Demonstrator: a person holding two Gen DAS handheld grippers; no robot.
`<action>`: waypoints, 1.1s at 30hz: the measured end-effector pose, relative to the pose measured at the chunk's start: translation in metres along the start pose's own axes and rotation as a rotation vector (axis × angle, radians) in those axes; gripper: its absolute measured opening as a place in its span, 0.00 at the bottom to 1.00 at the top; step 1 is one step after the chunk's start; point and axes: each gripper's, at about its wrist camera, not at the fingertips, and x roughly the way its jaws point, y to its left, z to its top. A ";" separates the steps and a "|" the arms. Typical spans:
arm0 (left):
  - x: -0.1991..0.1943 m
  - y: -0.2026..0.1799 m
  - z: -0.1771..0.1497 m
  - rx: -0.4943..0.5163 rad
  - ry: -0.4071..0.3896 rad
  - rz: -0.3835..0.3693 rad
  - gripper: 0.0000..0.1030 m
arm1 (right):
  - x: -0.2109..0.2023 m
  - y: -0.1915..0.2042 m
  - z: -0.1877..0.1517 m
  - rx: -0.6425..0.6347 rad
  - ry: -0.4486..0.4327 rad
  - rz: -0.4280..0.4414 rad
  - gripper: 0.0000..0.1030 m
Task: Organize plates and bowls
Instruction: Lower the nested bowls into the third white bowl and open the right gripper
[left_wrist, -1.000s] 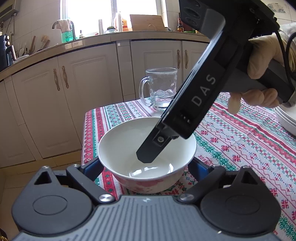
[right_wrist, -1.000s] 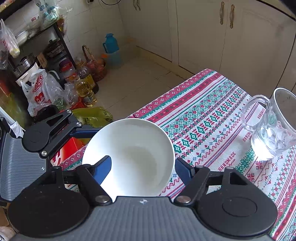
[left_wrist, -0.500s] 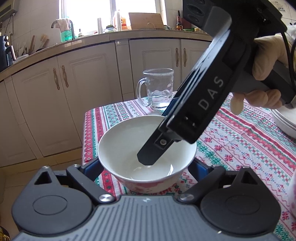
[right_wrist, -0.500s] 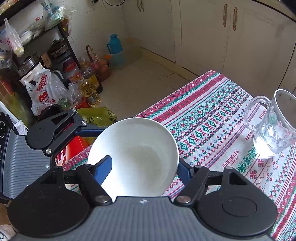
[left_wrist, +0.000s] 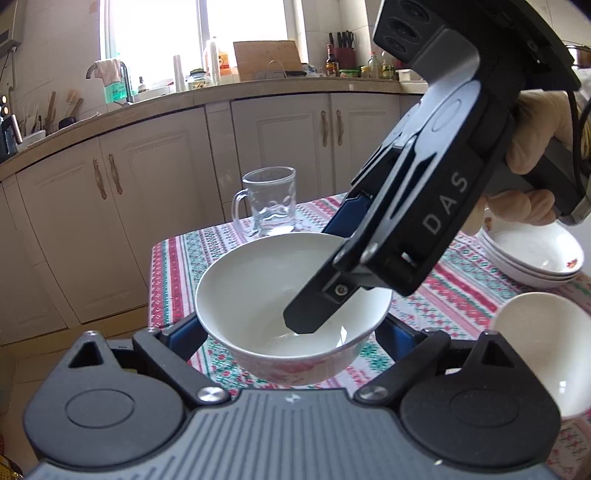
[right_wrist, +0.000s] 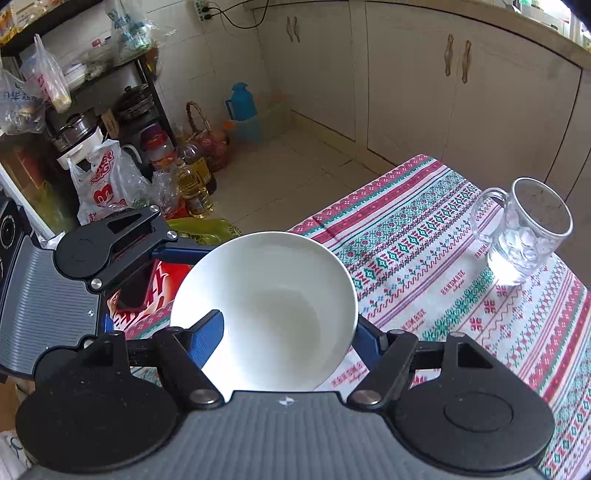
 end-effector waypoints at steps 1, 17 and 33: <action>-0.005 -0.005 0.002 0.001 -0.001 -0.004 0.93 | -0.006 0.003 -0.004 0.000 -0.006 -0.001 0.77; -0.062 -0.064 0.005 0.015 -0.015 -0.078 0.93 | -0.088 0.055 -0.066 -0.019 -0.076 -0.034 0.77; -0.065 -0.113 0.004 0.025 0.008 -0.160 0.93 | -0.129 0.062 -0.127 0.036 -0.110 -0.083 0.77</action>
